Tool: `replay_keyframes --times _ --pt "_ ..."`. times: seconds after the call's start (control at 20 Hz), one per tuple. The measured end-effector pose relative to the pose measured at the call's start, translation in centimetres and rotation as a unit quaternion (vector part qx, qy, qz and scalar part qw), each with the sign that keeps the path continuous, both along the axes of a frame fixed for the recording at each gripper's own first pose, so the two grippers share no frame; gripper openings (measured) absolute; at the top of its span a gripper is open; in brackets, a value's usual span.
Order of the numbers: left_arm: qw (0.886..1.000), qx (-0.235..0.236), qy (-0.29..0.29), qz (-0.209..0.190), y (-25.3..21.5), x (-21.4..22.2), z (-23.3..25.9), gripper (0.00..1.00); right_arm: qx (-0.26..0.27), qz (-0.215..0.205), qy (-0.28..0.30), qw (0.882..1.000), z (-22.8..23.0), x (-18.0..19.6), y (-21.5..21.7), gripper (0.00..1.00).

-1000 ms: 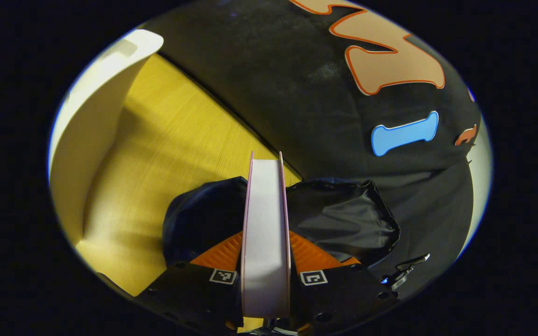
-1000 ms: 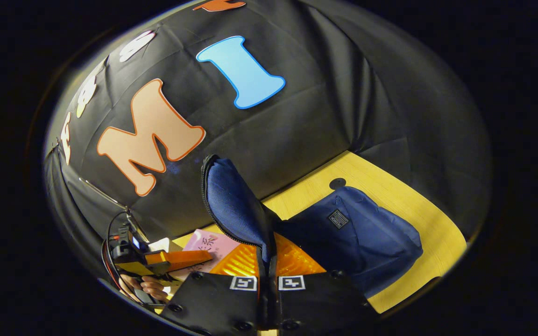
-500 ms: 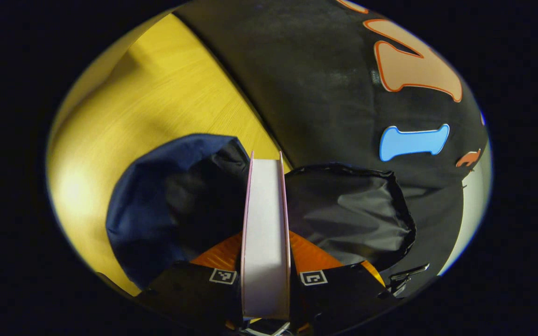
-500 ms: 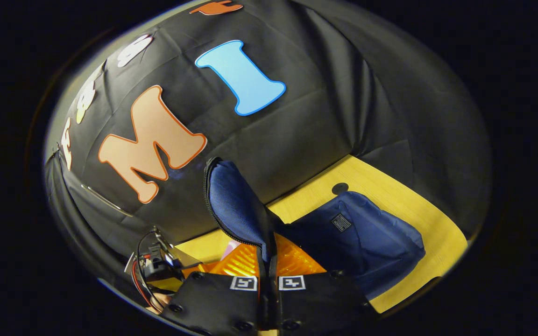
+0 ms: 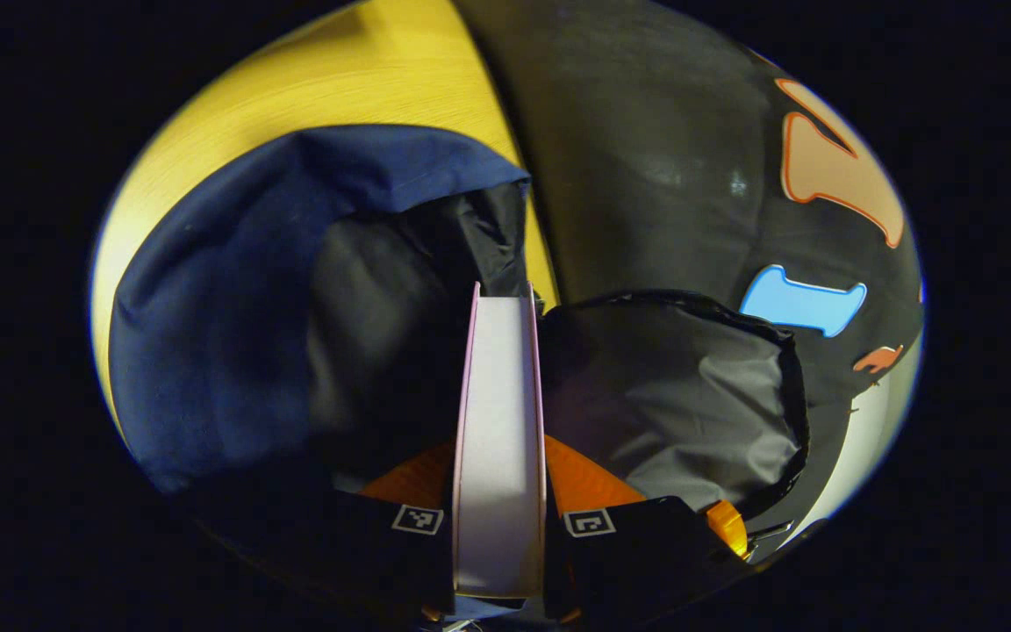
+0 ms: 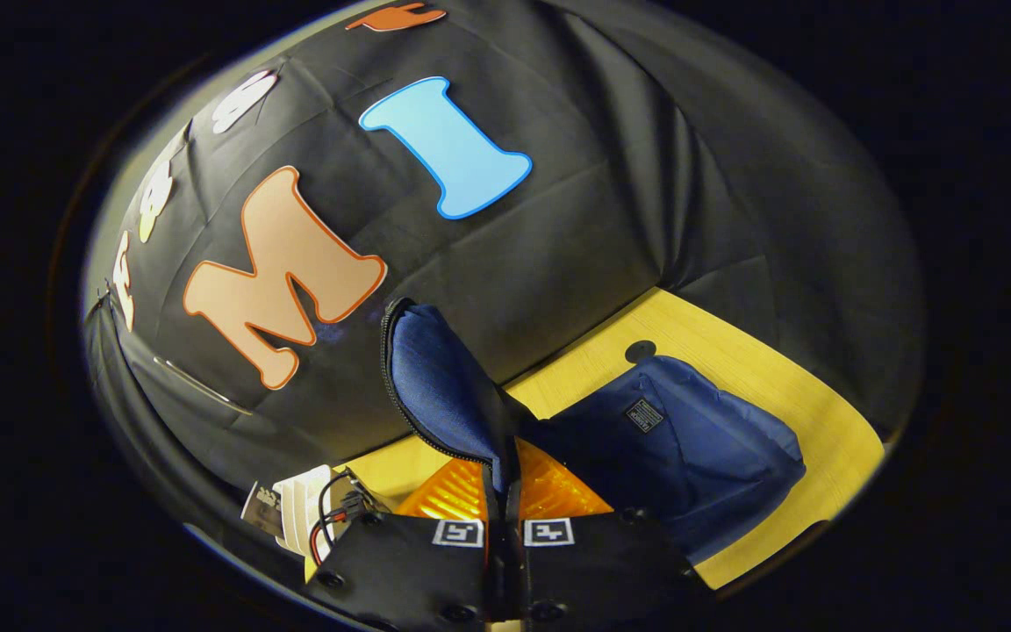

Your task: Open the schoolbag, grab two books from the bookshelf and put them into the schoolbag.

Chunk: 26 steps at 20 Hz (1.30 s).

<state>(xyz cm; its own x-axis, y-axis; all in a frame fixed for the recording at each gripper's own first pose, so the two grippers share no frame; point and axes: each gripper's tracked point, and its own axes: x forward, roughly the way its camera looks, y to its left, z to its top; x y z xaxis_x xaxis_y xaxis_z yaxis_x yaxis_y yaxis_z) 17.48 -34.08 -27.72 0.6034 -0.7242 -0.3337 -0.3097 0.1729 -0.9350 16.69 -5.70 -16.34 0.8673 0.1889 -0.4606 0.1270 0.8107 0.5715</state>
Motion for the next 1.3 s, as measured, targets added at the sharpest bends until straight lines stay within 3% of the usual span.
replay_keyframes --times 0.15,0.25,0.35,0.4,0.5,0.65,0.8,0.9,0.95,1.1,1.3 --pt "1.0 -0.014 0.017 0.006 0.3 -0.2 -0.5 0.39 -0.006 0.001 0.0 1.0 0.0 0.0 -0.2 0.03" --pt "0.999 0.01 0.036 -0.01 0.3 -0.5 -1.7 0.41 -0.007 0.002 0.004 1.0 -0.2 0.0 -0.3 0.03" --pt "0.995 0.065 0.041 -0.064 0.6 -2.3 -3.0 0.64 -0.004 0.002 0.008 1.0 -0.5 0.0 -0.1 0.05" --pt "0.992 0.091 0.032 -0.087 0.9 -3.0 -3.2 0.71 -0.004 0.003 0.009 1.0 -0.6 -0.1 -0.1 0.05" --pt "0.982 0.14 0.018 -0.126 1.5 -3.4 -3.6 0.74 -0.005 0.004 0.011 1.0 -0.9 -0.2 0.2 0.03" --pt "0.961 0.216 0.0 -0.17 2.4 -4.1 -4.1 0.9 0.001 0.002 0.011 1.0 -0.9 -0.4 0.0 0.05" --pt "0.927 0.317 -0.058 -0.192 5.0 -3.4 -4.2 0.88 0.005 -0.002 0.01 1.0 -0.8 -0.4 -0.3 0.05" --pt "0.898 0.376 -0.101 -0.206 7.0 -3.2 -4.1 0.96 0.007 -0.002 0.008 1.0 -0.7 -0.6 -0.4 0.05" --pt "0.883 0.401 -0.122 -0.21 8.2 -3.2 -3.8 0.9 0.008 -0.002 0.008 1.0 -0.8 -0.6 -0.4 0.05" --pt "0.843 0.463 -0.176 -0.209 12.1 -3.1 -2.2 0.89 0.007 0.0 0.007 1.0 -0.6 -0.7 -0.1 0.05" --pt "0.816 0.498 -0.22 -0.192 16.1 -3.7 1.0 0.89 0.001 0.007 0.007 1.0 -0.6 -0.8 0.4 0.02"
